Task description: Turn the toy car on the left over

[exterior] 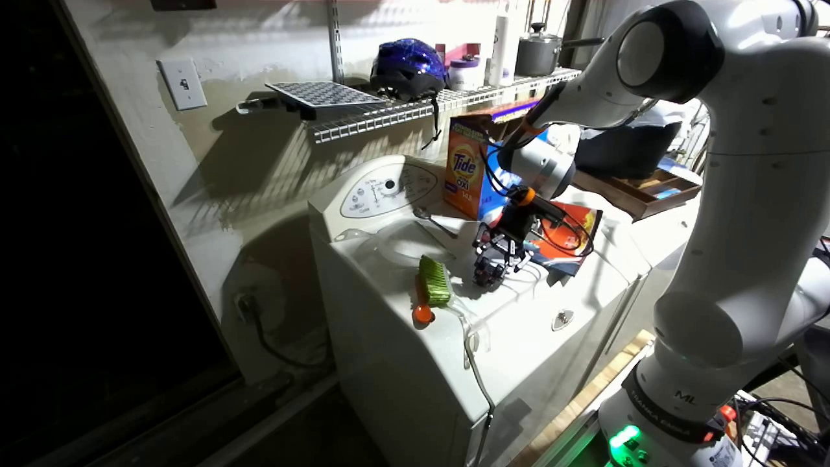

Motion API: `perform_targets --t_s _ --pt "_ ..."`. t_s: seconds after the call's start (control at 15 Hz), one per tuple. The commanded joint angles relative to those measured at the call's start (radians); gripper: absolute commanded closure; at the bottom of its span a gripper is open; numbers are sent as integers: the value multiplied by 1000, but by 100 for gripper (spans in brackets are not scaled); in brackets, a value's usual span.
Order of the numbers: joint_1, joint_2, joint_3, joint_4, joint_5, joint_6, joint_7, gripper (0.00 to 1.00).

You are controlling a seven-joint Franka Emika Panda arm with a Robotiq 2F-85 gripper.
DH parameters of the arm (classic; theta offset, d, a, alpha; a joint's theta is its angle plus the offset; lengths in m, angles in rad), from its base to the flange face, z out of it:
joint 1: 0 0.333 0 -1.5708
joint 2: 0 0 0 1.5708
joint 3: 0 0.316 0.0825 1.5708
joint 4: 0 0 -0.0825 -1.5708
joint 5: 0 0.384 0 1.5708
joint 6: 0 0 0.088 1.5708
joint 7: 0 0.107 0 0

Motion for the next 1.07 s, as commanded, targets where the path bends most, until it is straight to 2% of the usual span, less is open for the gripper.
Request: perform_targets --t_s 0.0,1.0 --pt "-20 38 -3 55 -6 -41 60 65" --pt "-47 35 -35 78 -36 -43 154 65"
